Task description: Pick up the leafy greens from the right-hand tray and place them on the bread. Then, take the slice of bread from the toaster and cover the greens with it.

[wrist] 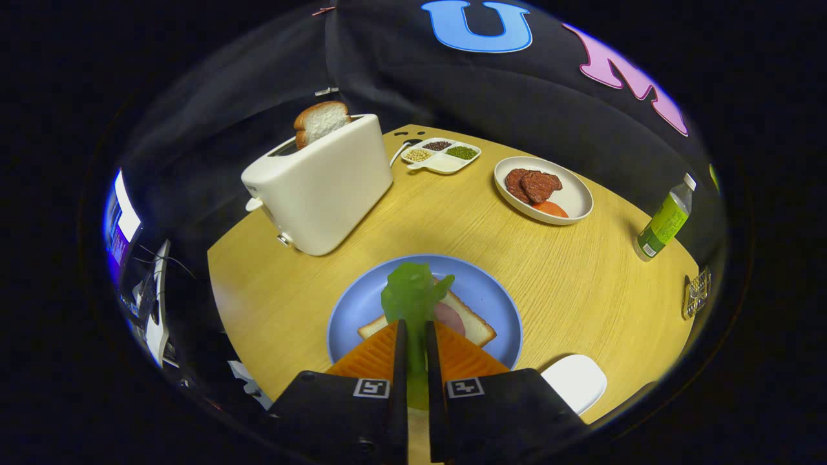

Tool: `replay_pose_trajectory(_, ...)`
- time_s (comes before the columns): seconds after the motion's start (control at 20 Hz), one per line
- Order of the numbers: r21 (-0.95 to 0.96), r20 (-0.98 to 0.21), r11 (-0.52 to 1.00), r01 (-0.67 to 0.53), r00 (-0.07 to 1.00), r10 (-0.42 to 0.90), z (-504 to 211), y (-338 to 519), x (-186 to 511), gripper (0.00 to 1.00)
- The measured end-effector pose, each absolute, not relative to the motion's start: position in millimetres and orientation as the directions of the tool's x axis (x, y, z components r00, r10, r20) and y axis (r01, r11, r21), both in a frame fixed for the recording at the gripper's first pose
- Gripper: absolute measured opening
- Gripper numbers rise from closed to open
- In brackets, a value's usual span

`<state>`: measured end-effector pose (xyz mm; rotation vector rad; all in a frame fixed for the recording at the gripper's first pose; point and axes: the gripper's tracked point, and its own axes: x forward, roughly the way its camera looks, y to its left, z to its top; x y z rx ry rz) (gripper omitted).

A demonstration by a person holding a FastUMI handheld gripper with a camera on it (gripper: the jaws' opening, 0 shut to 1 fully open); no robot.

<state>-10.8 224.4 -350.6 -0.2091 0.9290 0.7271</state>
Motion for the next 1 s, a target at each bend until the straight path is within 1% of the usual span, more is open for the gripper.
replay_pose_trajectory(0.05, 0.133, -0.794, 0.746, -0.652, 0.380, 0.474, -353.6, 224.3, -12.6, 0.18)
replay_pose_trajectory(0.1, 0.137, -0.797, 0.743, -0.655, 0.372, 0.475, -356.1, 225.0, -15.5, 0.22)
replay_pose_trajectory(0.15, 0.132, -0.798, 0.742, -0.657, 0.373, 0.473, -357.6, 225.0, -16.4, 0.31)
replay_pose_trajectory(0.2, 0.119, -0.800, 0.741, -0.660, 0.378, 0.465, -358.6, 223.0, -15.5, 0.37)
replay_pose_trajectory(0.25, 0.106, -0.802, 0.743, -0.661, 0.385, 0.457, -359.6, 222.2, -15.3, 0.49)
replay_pose_trajectory(0.3, 0.102, -0.801, 0.743, -0.661, 0.388, 0.455, -360.3, 222.8, -14.8, 0.52)
replay_pose_trajectory(0.35, 0.103, -0.802, 0.745, -0.659, 0.388, 0.454, -360.4, 223.3, -15.7, 0.58)
replay_pose_trajectory(0.4, 0.105, -0.801, 0.744, -0.660, 0.387, 0.456, -359.2, 223.4, -16.1, 0.61)
replay_pose_trajectory(0.45, 0.104, -0.801, 0.743, -0.661, 0.387, 0.457, -359.4, 224.7, -17.6, 0.68)
replay_pose_trajectory(0.6, 0.103, -0.791, 0.739, -0.666, 0.395, 0.466, -354.9, 226.3, -17.7, 0.83)
replay_pose_trajectory(0.65, 0.106, -0.789, 0.740, -0.664, 0.396, 0.470, -351.8, 226.9, -19.1, 0.91)
replay_pose_trajectory(0.7, 0.112, -0.784, 0.741, -0.663, 0.399, 0.475, -347.7, 228.0, -18.9, 0.93)
replay_pose_trajectory(0.75, 0.115, -0.775, 0.743, -0.659, 0.408, 0.482, -342.4, 229.7, -18.4, 0.98)
replay_pose_trajectory(0.8, 0.116, -0.764, 0.748, -0.653, 0.423, 0.488, -335.4, 231.5, -16.2, 1.00)
replay_pose_trajectory(1.0, 0.106, -0.705, 0.748, -0.656, 0.480, 0.522, -298.1, 241.2, -5.8, 1.00)
